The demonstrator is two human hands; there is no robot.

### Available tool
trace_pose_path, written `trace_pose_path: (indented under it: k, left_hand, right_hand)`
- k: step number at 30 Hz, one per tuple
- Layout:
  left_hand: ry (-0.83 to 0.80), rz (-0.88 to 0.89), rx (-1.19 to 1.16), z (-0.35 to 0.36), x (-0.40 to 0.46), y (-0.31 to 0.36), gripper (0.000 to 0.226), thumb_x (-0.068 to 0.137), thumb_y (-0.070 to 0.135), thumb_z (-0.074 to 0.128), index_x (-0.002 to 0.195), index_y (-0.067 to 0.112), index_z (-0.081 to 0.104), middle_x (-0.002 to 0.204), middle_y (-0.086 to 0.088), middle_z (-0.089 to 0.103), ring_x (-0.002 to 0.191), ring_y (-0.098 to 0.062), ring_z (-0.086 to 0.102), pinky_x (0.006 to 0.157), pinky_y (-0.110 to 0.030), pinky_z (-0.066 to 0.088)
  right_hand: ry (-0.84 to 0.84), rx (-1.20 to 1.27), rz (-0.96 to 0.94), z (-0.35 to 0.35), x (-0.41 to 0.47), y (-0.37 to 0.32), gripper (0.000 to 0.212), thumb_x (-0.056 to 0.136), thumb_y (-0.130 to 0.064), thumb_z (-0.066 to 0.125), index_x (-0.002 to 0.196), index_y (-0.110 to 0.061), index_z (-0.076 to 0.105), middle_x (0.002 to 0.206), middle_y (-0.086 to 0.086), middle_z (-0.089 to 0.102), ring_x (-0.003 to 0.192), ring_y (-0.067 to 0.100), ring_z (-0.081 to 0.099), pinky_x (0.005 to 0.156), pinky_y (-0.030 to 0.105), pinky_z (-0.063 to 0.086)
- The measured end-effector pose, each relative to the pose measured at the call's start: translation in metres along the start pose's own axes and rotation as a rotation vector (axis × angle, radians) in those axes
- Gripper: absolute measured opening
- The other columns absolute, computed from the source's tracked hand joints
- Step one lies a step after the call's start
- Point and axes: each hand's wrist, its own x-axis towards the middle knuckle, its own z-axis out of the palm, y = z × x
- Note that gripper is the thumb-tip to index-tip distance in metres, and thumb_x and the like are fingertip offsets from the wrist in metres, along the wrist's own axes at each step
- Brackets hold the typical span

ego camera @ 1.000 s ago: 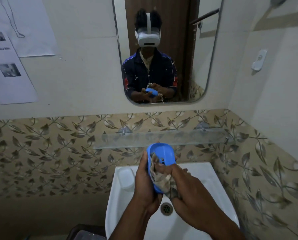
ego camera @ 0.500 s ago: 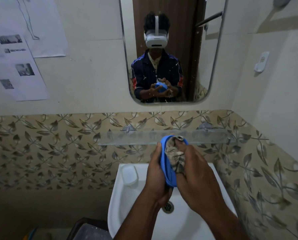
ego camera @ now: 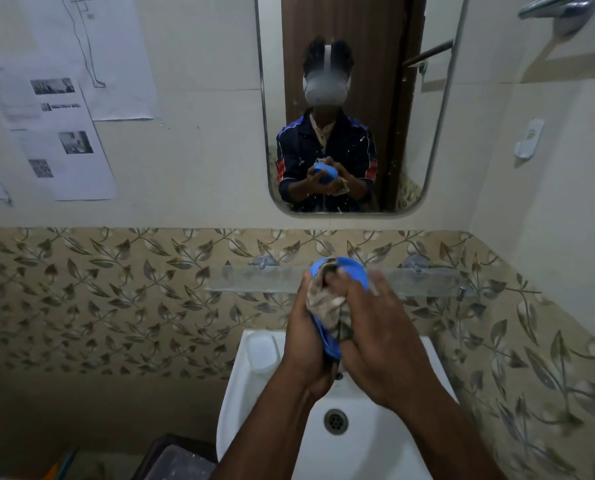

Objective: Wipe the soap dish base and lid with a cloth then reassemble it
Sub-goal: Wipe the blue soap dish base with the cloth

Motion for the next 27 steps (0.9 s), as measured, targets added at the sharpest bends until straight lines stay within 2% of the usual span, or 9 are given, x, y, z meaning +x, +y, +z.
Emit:
trace_pose_path:
  k: [3,6,8,13,16,19,22,24,27]
  left_hand:
    - [-0.006,0.041,0.010,0.005,-0.001,0.002,0.056,0.104,0.047,0.032,0.105,0.014,0.078,0.113,-0.014,0.076,0.097,-0.024,0.075,0.082,-0.032,0.062]
    - [0.004,0.054,0.022,0.002,-0.001,0.008,0.059,0.101,0.053,0.035,0.112,0.011,0.075,0.117,-0.018,0.073,0.102,-0.029,0.073,0.084,-0.037,0.061]
    - [0.009,0.050,0.042,0.000,-0.004,0.009,0.060,0.098,0.056,0.036,0.116,0.011,0.072,0.120,-0.019,0.072,0.106,-0.032,0.071,0.088,-0.041,0.059]
    - [0.005,0.091,0.110,0.005,-0.012,0.008,0.057,0.091,0.052,0.040,0.121,0.012,0.069,0.124,-0.018,0.071,0.110,-0.028,0.070,0.093,-0.038,0.056]
    - [0.009,0.093,0.074,-0.001,-0.007,0.015,0.059,0.092,0.055,0.042,0.118,0.011,0.071,0.118,-0.019,0.072,0.103,-0.031,0.072,0.091,-0.042,0.058]
    - [0.037,0.084,0.012,-0.006,-0.004,0.016,0.063,0.094,0.059,0.043,0.114,0.009,0.074,0.115,-0.021,0.070,0.097,-0.032,0.070,0.090,-0.045,0.055]
    - [0.015,0.070,0.033,0.000,-0.008,0.013,0.061,0.094,0.056,0.042,0.115,0.009,0.074,0.117,-0.019,0.071,0.102,-0.029,0.070,0.093,-0.041,0.055]
    - [0.014,0.073,0.057,0.003,-0.008,0.012,0.060,0.090,0.054,0.044,0.121,0.009,0.070,0.121,-0.017,0.072,0.106,-0.025,0.071,0.093,-0.036,0.055]
    - [0.010,0.062,0.065,0.003,-0.007,0.013,0.062,0.087,0.054,0.046,0.125,0.009,0.067,0.126,-0.015,0.070,0.113,-0.024,0.068,0.101,-0.035,0.050]
  right_hand:
    - [0.016,-0.221,0.123,-0.002,0.006,-0.005,0.053,0.082,-0.022,0.038,0.134,-0.010,0.045,0.140,0.007,0.057,0.149,0.024,0.021,0.121,0.048,-0.012]
    - [0.021,-0.250,0.188,-0.001,-0.009,-0.019,0.042,0.076,-0.017,0.045,0.117,-0.009,0.054,0.120,0.004,0.068,0.142,0.028,0.038,0.119,0.054,-0.010]
    - [-0.004,-0.240,0.185,0.000,-0.015,-0.024,0.039,0.072,-0.015,0.052,0.111,-0.011,0.054,0.115,0.004,0.071,0.139,0.024,0.043,0.118,0.054,-0.010]
    - [0.001,-0.241,0.222,0.002,0.006,-0.020,0.053,0.078,-0.020,0.042,0.130,-0.011,0.044,0.140,0.008,0.057,0.149,0.022,0.022,0.117,0.056,-0.016]
    - [-0.017,-0.228,0.251,0.002,-0.003,-0.030,0.044,0.077,-0.022,0.038,0.118,-0.012,0.049,0.126,0.007,0.067,0.141,0.023,0.039,0.118,0.056,-0.009]
    - [-0.029,-0.195,0.258,0.006,-0.018,-0.038,0.039,0.075,-0.018,0.049,0.113,-0.011,0.052,0.111,0.004,0.072,0.131,0.021,0.053,0.119,0.053,-0.007]
    - [-0.022,-0.156,0.253,0.012,-0.004,-0.035,0.058,0.079,-0.017,0.047,0.136,-0.009,0.042,0.135,0.004,0.061,0.142,0.013,0.037,0.122,0.045,-0.008]
    - [0.023,-0.100,0.247,0.013,0.010,-0.032,0.059,0.082,-0.011,0.053,0.141,-0.010,0.043,0.140,0.008,0.057,0.143,0.014,0.031,0.123,0.039,0.004]
    - [0.001,-0.008,0.158,0.017,0.016,-0.026,0.066,0.075,-0.002,0.053,0.140,-0.006,0.049,0.144,0.011,0.052,0.139,0.019,0.040,0.116,0.038,0.019]
